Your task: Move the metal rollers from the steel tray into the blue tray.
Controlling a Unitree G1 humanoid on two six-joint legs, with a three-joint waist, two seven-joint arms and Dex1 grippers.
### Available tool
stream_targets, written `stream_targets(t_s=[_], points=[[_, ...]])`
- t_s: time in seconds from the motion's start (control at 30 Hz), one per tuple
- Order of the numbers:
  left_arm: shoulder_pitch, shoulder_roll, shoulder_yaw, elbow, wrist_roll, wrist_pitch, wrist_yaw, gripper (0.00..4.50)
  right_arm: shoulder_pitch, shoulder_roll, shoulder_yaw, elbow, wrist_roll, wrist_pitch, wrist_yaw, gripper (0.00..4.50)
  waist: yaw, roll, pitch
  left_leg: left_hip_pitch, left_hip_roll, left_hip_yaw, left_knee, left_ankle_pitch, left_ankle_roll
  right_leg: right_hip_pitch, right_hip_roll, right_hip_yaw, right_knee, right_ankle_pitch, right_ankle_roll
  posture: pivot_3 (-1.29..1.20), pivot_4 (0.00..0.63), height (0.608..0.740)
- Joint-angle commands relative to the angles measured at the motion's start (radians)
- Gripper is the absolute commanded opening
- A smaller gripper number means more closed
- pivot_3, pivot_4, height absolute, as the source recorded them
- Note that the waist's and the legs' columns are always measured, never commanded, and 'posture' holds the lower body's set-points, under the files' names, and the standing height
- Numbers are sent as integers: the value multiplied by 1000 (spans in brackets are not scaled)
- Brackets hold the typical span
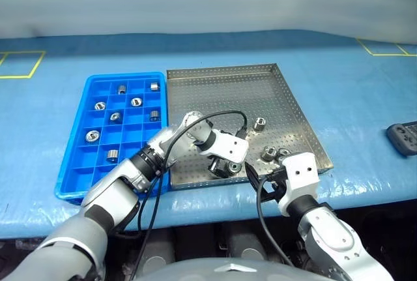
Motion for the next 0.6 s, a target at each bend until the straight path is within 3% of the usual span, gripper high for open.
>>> stream_targets(t_s=[0.03, 0.2, 0.23, 0.43, 0.6], points=[[8, -19, -13, -8, 3, 2, -12, 3576, 4, 8, 6, -44, -7, -17, -8, 4500, -1, 0, 0, 0, 0, 0, 0, 0, 0, 0, 0, 0, 0, 0, 0, -219, 150, 740], [13, -6, 0, -25, -11, 19, -31, 1889, 0, 13, 14, -42, -9, -12, -10, 4500, -4, 0, 0, 0, 0, 0, 0, 0, 0, 0, 0, 0, 1, 0, 0, -207, 150, 740], [14, -4, 8, -28, -15, 26, -29, 1720, -4, 13, 18, -40, -9, -12, -8, 4500, -5, 0, 0, 0, 0, 0, 1, 0, 0, 0, 0, 0, 1, 0, 0, -207, 150, 740], [21, -23, 111, -82, -54, 163, 73, 1713, -34, 10, 33, -28, -7, -6, 0, 4500, -6, 0, 0, 0, 0, 0, 1, 0, 0, 0, 0, 0, 1, 0, 0, -194, 150, 740], [41, -83, 342, -226, -163, 418, 252, 1713, -93, -1, 49, -9, -1, 9, 19, 4500, 0, 0, 0, 0, 0, 0, 1, 0, 0, 0, 0, 0, 1, 0, 1, -141, 150, 740]])
